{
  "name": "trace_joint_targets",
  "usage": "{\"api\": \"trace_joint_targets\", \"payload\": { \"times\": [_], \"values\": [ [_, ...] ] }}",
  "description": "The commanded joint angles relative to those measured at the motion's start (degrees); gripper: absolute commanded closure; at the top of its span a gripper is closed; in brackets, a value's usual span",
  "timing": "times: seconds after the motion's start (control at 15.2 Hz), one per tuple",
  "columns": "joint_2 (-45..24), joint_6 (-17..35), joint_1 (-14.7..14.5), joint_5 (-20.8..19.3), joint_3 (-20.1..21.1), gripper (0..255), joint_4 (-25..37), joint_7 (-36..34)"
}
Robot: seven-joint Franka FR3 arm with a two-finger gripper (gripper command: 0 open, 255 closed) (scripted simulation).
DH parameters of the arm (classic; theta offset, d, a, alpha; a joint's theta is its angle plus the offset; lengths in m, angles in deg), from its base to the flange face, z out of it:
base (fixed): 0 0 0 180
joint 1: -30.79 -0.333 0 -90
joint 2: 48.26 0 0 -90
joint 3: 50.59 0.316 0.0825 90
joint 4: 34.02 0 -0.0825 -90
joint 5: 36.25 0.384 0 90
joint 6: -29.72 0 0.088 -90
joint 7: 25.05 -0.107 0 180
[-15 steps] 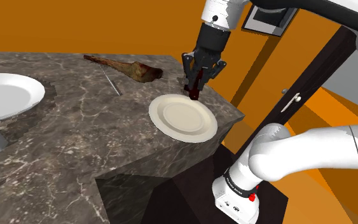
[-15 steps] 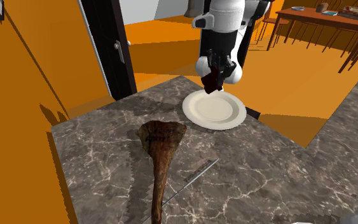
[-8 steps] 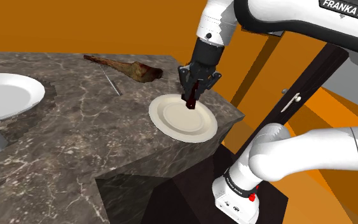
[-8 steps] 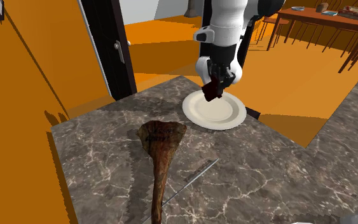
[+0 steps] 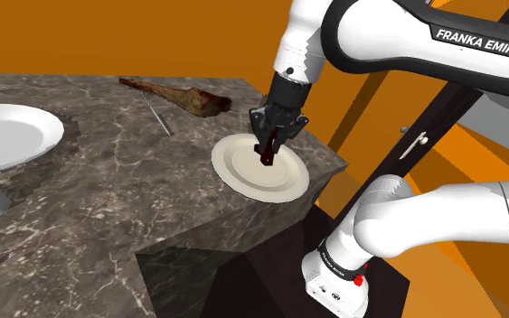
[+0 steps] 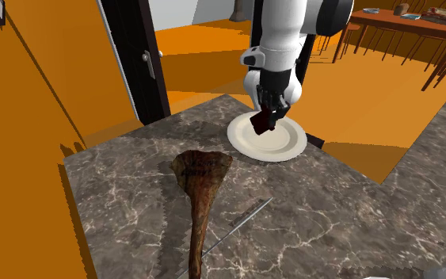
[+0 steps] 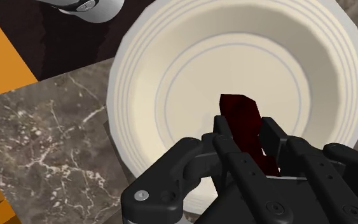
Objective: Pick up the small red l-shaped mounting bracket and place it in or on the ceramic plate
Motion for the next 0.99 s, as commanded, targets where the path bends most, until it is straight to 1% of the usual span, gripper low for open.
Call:
{"api": "trace_joint_targets", "payload": {
  "times": [0.0,0.26,0.33,0.66,0.92],
  "values": [
    [-0.08,0.16,0.01,0.01,0.03,255,-0.06,0.01],
    [-0.08,0.16,0.01,0.01,0.03,255,-0.06,0.01],
    [-0.08,0.16,0.01,0.01,0.03,0,-0.06,0.01],
    [-0.08,0.16,0.01,0.01,0.03,0,-0.06,0.01],
    [-1.80,-6.41,0.57,-1.09,-1.05,0,8.21,-0.33]
  ]
}}
